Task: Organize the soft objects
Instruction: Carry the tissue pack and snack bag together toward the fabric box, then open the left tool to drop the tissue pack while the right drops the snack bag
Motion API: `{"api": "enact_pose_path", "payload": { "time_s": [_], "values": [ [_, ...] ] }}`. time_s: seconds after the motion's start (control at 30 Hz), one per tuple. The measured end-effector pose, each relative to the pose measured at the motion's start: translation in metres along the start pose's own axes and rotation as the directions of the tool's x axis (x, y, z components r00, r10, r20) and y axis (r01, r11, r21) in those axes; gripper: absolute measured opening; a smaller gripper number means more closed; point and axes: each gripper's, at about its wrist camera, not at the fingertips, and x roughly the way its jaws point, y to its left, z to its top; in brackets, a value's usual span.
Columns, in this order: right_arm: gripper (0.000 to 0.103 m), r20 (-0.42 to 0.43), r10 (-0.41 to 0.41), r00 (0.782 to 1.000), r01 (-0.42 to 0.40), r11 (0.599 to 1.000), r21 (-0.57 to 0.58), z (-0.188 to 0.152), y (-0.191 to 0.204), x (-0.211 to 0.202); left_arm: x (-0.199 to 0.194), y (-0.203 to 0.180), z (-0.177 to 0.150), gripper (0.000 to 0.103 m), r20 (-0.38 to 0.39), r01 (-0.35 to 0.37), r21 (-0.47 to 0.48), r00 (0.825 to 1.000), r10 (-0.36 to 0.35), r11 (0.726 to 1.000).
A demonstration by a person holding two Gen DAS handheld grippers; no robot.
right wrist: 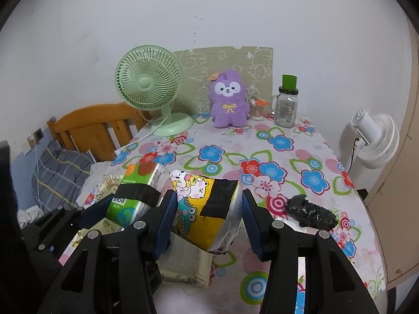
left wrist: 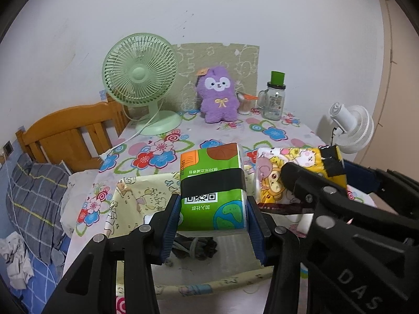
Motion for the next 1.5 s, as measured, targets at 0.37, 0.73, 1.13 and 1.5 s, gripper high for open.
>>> {"api": "enact_pose_path", "payload": {
  "time_s": [0.37, 0.73, 1.13, 1.5],
  "values": [
    [0.052, -0.04, 0.052, 0.998, -0.054, 0.998, -0.033, 0.001, 0.025, 0.024, 0.019, 0.03, -0.005, 0.051, -0.024, -0.039, -0.037, 0.999, 0.039, 0.999],
    [0.052, -0.09, 0.057, 0.994, -0.06, 0.997, -0.037, -0.004, 0.038, 0.051, 0.04, 0.052, -0.012, 0.074, -0.072, -0.068, -0.06, 0.995, 0.063, 0.996],
    [0.053, -0.098, 0.07, 0.993, -0.073, 0.997, -0.035, -0.003, 0.038, 0.068, 0.048, 0.051, -0.021, 0.097, -0.089, -0.04, -0.039, 0.995, 0.036, 0.998],
    [0.081, -0.118, 0.071, 0.99, -0.077, 0.996, -0.05, -0.008, 0.032, 0.072, 0.05, 0.043, -0.022, 0.103, -0.11, -0.033, -0.05, 0.994, 0.028, 0.998]
  ]
}}
